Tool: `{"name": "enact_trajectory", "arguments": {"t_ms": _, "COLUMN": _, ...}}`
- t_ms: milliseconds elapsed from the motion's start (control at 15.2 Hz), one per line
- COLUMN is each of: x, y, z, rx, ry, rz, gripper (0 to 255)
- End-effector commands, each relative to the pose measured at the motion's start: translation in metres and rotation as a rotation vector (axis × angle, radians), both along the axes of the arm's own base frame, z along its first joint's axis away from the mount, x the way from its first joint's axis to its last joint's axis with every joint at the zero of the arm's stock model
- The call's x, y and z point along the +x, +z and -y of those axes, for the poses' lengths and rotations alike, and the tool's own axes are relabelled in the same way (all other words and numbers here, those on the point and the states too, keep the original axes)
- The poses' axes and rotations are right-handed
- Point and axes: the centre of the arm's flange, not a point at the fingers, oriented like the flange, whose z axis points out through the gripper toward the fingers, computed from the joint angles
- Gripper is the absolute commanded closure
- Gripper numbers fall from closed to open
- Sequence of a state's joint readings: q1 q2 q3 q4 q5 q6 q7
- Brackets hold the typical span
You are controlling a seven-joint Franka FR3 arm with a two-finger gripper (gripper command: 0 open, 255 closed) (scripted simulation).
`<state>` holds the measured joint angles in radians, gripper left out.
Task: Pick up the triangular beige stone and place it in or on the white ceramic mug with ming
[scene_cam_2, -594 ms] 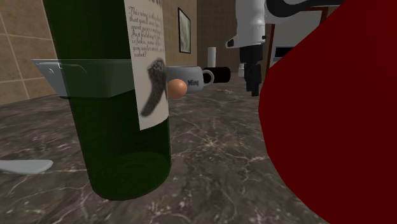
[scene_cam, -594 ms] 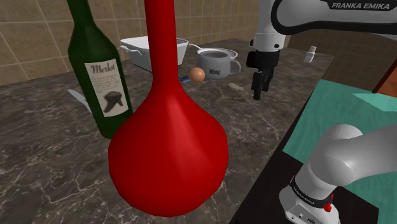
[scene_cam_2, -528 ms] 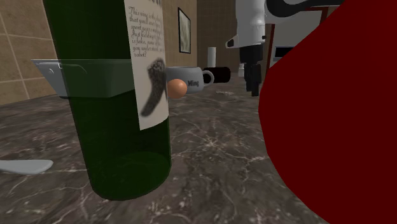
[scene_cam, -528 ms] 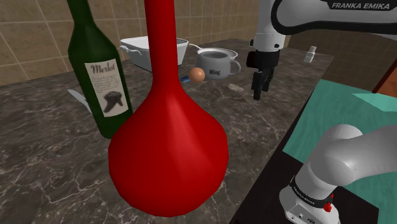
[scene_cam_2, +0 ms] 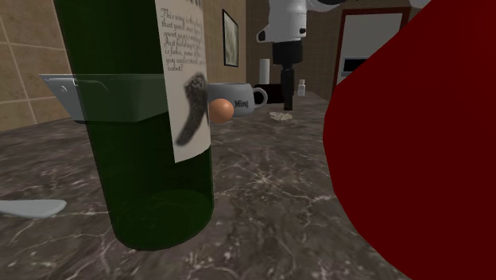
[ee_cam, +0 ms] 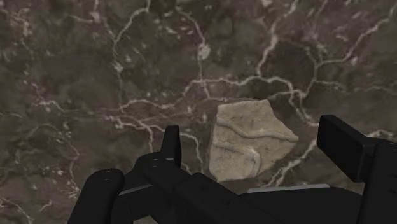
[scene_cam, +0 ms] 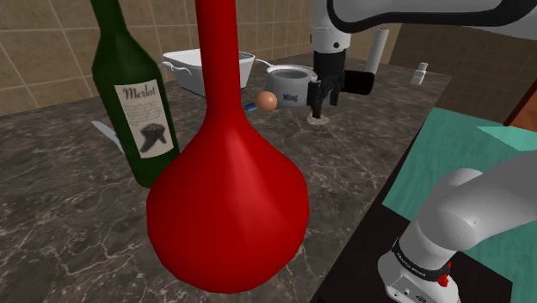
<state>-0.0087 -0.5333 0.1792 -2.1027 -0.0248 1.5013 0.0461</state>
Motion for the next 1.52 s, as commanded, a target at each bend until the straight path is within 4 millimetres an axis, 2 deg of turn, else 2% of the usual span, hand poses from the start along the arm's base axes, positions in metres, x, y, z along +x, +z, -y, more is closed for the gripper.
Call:
{"name": "enact_trajectory", "arguments": {"t_ms": 0, "x": 0.016, "y": 0.008, "z": -0.014, "rx": -0.029, "ry": -0.018, "rz": 0.019, "gripper": 0}}
{"name": "enact_trajectory", "arguments": {"t_ms": 528, "x": 0.014, "y": -0.031, "z": -0.008, "rx": -0.029, "ry": -0.018, "rz": 0.019, "gripper": 0}}
{"name": "enact_trajectory", "arguments": {"t_ms": 990, "x": 0.014, "y": -0.031, "z": -0.008, "rx": -0.029, "ry": -0.018, "rz": 0.019, "gripper": 0}}
{"name": "enact_trajectory", "arguments": {"t_ms": 1056, "x": 0.014, "y": -0.031, "z": -0.008, "rx": -0.029, "ry": -0.018, "rz": 0.019, "gripper": 255}}
{"name": "enact_trajectory", "arguments": {"t_ms": 1452, "x": 0.014, "y": -0.031, "z": -0.008, "rx": -0.029, "ry": -0.018, "rz": 0.019, "gripper": 255}}
